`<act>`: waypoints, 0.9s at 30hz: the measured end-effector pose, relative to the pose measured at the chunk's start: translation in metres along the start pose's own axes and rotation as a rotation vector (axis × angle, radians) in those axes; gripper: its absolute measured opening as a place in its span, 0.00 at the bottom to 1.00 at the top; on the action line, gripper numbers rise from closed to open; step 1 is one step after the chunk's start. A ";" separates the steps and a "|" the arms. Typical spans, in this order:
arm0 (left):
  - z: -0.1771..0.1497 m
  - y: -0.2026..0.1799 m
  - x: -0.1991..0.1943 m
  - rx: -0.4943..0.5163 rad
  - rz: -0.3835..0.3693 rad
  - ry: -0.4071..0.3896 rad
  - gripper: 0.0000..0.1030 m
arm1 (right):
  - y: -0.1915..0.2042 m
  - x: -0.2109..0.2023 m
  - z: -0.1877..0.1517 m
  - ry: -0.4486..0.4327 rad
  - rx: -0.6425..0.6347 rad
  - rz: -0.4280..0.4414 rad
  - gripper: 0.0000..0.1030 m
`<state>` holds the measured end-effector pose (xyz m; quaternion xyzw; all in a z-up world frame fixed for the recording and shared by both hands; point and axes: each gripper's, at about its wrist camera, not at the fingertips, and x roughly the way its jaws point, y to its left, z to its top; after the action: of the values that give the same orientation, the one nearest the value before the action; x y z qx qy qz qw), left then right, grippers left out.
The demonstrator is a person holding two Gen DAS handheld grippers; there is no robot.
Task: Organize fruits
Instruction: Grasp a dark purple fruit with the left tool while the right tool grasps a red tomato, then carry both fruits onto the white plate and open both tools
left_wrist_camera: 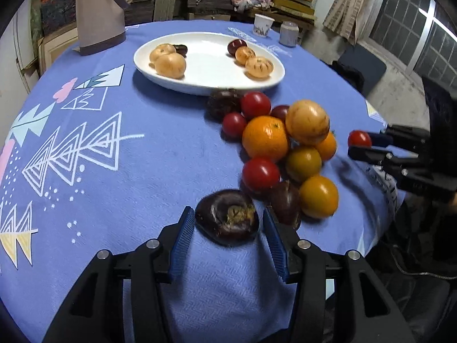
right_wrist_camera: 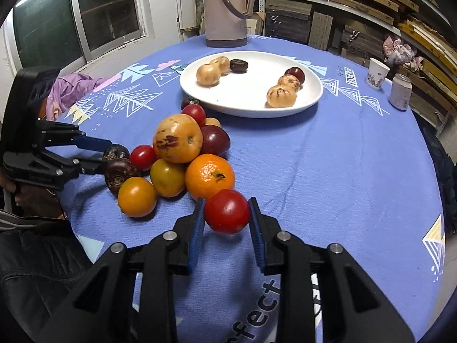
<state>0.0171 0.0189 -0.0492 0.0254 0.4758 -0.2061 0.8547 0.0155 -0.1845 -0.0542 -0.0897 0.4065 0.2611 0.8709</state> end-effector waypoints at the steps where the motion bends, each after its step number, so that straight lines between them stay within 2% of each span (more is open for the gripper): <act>1: -0.001 0.001 0.005 -0.009 0.003 0.022 0.47 | 0.001 0.000 0.000 -0.001 -0.001 0.002 0.28; 5: -0.003 -0.006 0.008 0.035 0.047 0.014 0.46 | 0.003 0.001 0.000 -0.003 0.000 0.013 0.28; 8: 0.000 -0.004 0.009 0.024 0.052 0.006 0.45 | 0.003 0.002 0.000 -0.004 0.000 0.018 0.28; 10: 0.002 -0.002 0.008 0.017 0.086 -0.004 0.45 | 0.003 0.002 0.000 -0.007 0.003 0.019 0.28; 15: 0.013 0.004 -0.011 0.006 0.083 -0.062 0.45 | -0.002 -0.003 0.007 -0.031 0.016 0.019 0.28; 23: 0.046 0.011 -0.028 0.008 0.106 -0.129 0.45 | -0.005 -0.014 0.041 -0.093 -0.042 -0.016 0.28; 27: 0.079 0.018 -0.032 -0.004 0.115 -0.175 0.45 | -0.009 -0.013 0.071 -0.129 -0.071 -0.031 0.28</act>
<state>0.0728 0.0272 0.0174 0.0330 0.3974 -0.1574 0.9035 0.0605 -0.1711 0.0011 -0.1097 0.3389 0.2671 0.8954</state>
